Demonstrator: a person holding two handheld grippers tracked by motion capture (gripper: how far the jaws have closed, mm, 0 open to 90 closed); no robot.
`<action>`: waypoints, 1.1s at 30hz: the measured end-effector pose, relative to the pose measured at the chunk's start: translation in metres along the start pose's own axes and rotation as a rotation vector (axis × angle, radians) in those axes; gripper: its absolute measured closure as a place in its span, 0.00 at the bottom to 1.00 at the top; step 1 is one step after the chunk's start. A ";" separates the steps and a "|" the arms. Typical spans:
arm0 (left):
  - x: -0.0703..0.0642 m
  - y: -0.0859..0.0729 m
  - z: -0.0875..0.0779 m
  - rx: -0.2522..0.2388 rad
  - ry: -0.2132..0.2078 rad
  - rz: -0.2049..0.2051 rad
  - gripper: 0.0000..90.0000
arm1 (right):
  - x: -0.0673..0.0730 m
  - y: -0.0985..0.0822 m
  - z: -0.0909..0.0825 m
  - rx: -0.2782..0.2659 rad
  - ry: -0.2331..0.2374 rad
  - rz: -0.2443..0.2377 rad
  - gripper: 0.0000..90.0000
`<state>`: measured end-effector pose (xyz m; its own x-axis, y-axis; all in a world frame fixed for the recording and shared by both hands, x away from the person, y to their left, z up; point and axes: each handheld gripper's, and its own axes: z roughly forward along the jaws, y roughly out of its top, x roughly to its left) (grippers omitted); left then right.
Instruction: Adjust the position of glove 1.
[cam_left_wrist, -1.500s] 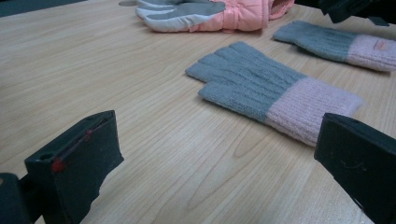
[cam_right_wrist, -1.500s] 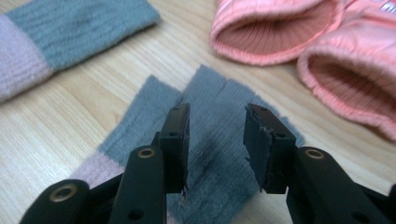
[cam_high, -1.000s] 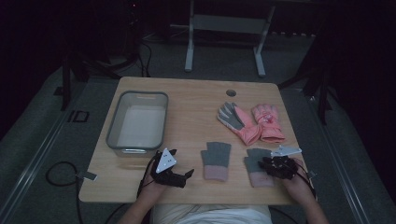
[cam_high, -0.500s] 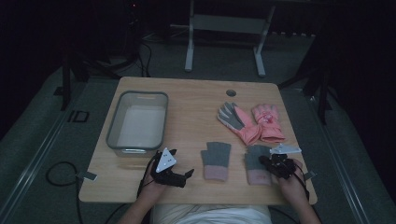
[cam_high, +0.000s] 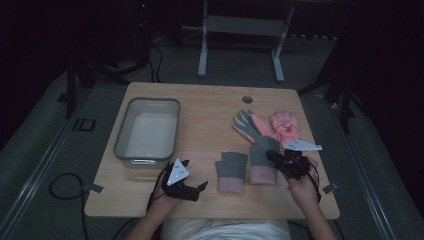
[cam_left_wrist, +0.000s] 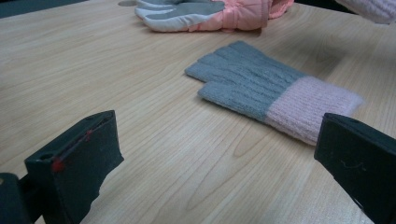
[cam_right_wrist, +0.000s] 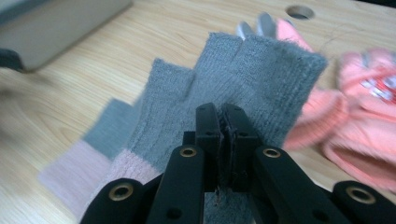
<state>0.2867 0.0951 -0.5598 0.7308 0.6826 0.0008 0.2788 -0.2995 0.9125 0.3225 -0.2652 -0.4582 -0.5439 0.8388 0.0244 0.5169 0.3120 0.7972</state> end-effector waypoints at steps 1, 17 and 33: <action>0.000 0.000 0.000 0.002 0.000 0.002 0.00 | 0.004 0.003 0.002 -0.003 0.006 0.007 0.96; 0.000 0.000 0.000 -0.002 -0.008 0.007 0.00 | 0.057 0.003 0.049 0.050 0.120 0.057 0.96; 0.000 0.000 -0.001 -0.003 -0.004 0.006 0.00 | 0.059 -0.014 0.087 0.132 0.123 0.083 0.95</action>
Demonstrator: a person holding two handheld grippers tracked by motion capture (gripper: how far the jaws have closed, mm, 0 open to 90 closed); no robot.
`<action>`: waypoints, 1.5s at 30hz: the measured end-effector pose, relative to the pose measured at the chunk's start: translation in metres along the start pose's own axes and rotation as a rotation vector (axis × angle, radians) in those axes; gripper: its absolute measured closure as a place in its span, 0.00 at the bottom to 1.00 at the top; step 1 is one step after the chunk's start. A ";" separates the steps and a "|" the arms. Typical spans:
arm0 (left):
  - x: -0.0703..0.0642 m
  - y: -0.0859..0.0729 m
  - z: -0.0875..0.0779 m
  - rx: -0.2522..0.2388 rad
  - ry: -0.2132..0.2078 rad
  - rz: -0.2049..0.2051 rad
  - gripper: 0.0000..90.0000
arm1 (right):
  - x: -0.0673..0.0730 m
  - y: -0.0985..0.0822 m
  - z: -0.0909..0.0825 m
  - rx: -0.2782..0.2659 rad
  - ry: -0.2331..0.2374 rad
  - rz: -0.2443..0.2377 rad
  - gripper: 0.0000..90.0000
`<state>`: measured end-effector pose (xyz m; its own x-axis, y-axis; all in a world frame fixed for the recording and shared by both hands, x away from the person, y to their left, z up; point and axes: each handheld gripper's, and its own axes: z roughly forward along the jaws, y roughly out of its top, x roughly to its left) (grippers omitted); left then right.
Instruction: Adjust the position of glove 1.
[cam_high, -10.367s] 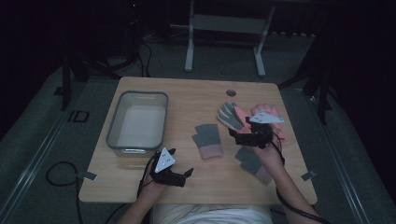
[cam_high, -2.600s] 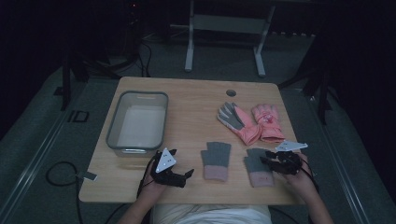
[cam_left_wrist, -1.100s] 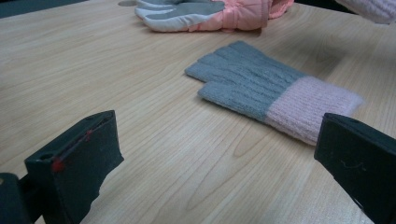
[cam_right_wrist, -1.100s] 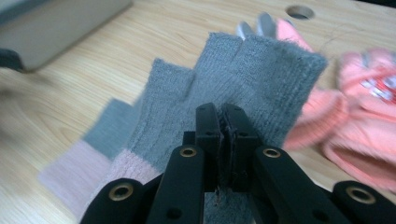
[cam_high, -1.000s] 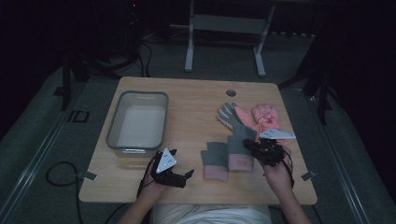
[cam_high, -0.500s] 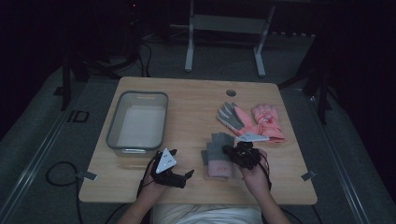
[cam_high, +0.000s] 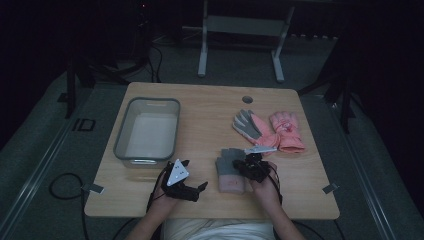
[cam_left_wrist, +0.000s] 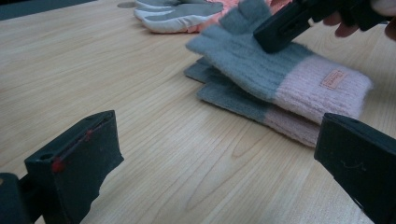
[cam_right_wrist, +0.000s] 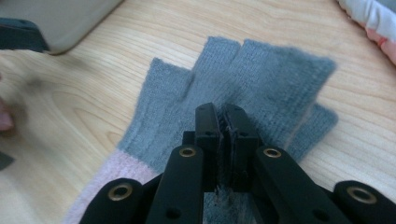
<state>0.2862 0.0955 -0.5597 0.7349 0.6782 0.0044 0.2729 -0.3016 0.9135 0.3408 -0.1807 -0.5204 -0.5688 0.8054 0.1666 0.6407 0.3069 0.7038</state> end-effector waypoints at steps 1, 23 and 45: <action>0.000 0.000 0.000 0.001 0.000 -0.001 0.00 | -0.001 -0.001 0.002 0.006 0.000 0.004 0.95; -0.016 0.011 -0.003 -0.069 -0.067 0.122 0.05 | -0.019 -0.005 -0.011 -0.078 0.000 -0.026 0.65; -0.060 0.051 0.050 0.215 -0.320 0.450 0.33 | -0.061 0.028 -0.005 -0.103 0.022 -0.089 0.60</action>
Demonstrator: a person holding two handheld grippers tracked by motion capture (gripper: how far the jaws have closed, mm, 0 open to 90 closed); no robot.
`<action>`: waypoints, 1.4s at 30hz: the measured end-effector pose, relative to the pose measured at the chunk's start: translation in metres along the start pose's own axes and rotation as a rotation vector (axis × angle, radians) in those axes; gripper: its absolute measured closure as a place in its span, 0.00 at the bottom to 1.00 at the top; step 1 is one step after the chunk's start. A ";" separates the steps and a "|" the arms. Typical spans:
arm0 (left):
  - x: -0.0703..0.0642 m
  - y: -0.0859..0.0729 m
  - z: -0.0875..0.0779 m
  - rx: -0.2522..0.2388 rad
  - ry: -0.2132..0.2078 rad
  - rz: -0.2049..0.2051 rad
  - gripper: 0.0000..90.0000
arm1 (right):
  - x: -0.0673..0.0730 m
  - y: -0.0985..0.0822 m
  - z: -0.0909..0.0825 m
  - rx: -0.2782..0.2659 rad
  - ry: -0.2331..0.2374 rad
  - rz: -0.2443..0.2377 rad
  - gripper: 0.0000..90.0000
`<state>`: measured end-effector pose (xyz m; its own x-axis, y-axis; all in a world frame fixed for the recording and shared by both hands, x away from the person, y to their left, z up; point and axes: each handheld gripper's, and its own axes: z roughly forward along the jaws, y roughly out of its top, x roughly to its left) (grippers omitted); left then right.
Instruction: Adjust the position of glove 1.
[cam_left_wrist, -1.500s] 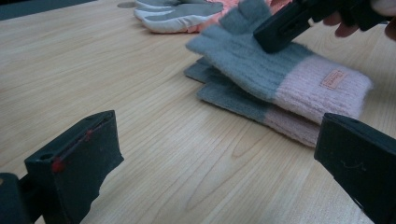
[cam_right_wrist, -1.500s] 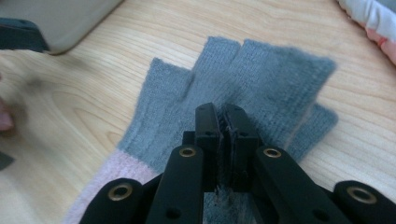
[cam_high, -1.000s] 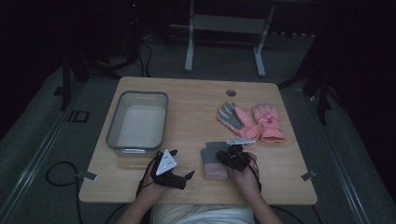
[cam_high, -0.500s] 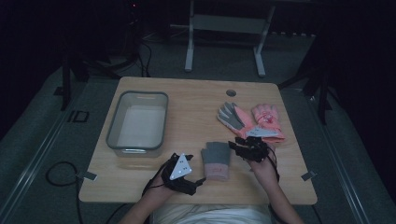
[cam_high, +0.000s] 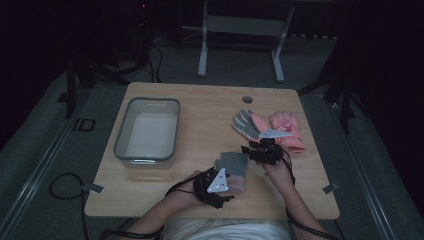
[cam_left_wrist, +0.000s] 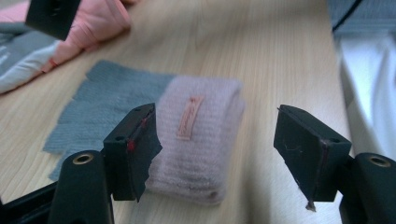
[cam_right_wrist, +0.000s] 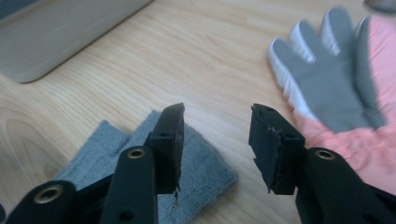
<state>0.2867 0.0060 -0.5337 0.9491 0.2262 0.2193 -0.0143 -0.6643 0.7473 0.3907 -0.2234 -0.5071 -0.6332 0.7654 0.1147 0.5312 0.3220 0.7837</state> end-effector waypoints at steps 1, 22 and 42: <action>0.000 -0.001 0.002 0.010 0.000 0.005 0.33 | -0.001 -0.002 0.003 0.009 -0.001 0.006 0.60; -0.007 -0.006 0.022 0.095 0.119 0.179 0.56 | -0.007 -0.026 0.034 0.164 0.065 0.044 0.62; 0.019 0.006 -0.001 0.110 0.144 0.040 0.78 | 0.019 0.014 0.005 0.081 0.159 -0.027 0.87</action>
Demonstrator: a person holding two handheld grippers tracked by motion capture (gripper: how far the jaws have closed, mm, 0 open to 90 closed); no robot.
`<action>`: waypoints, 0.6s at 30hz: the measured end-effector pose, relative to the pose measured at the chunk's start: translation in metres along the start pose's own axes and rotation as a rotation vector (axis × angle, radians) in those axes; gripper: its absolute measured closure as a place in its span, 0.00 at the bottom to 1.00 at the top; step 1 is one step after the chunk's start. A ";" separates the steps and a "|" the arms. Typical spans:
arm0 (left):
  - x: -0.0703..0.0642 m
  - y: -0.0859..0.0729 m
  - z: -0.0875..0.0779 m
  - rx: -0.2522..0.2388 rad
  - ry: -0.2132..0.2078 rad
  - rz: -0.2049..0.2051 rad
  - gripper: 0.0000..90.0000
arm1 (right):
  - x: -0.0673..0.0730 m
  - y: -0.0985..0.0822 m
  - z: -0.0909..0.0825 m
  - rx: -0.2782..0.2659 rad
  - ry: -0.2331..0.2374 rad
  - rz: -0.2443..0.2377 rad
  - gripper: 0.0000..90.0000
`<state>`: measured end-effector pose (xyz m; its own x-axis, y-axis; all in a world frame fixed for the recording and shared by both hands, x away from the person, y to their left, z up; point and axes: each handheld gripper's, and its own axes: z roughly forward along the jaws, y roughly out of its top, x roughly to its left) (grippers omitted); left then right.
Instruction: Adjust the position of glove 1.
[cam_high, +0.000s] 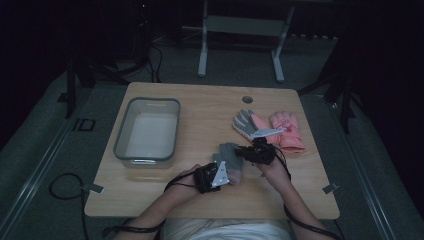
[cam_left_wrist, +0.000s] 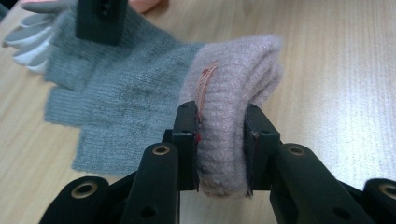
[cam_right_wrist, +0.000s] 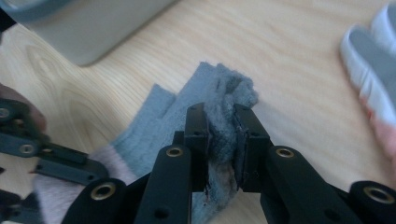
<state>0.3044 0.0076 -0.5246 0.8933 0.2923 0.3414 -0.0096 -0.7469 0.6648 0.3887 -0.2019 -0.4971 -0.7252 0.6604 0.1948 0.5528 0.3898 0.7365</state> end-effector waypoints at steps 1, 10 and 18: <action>0.002 0.001 -0.002 0.001 0.005 0.000 0.78 | 0.002 0.004 -0.002 -0.009 0.000 -0.011 0.87; 0.017 0.010 -0.035 -0.001 0.056 0.015 0.78 | 0.012 0.035 -0.011 -0.063 -0.007 -0.068 0.87; 0.035 0.006 -0.062 0.039 0.085 0.009 0.78 | 0.030 0.060 -0.003 -0.085 0.004 -0.111 0.87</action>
<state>0.3078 0.0503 -0.4678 0.8519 0.3341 0.4034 0.0018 -0.7720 0.6356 0.3989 -0.1614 -0.4452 -0.7816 0.6138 0.1114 0.4324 0.4042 0.8060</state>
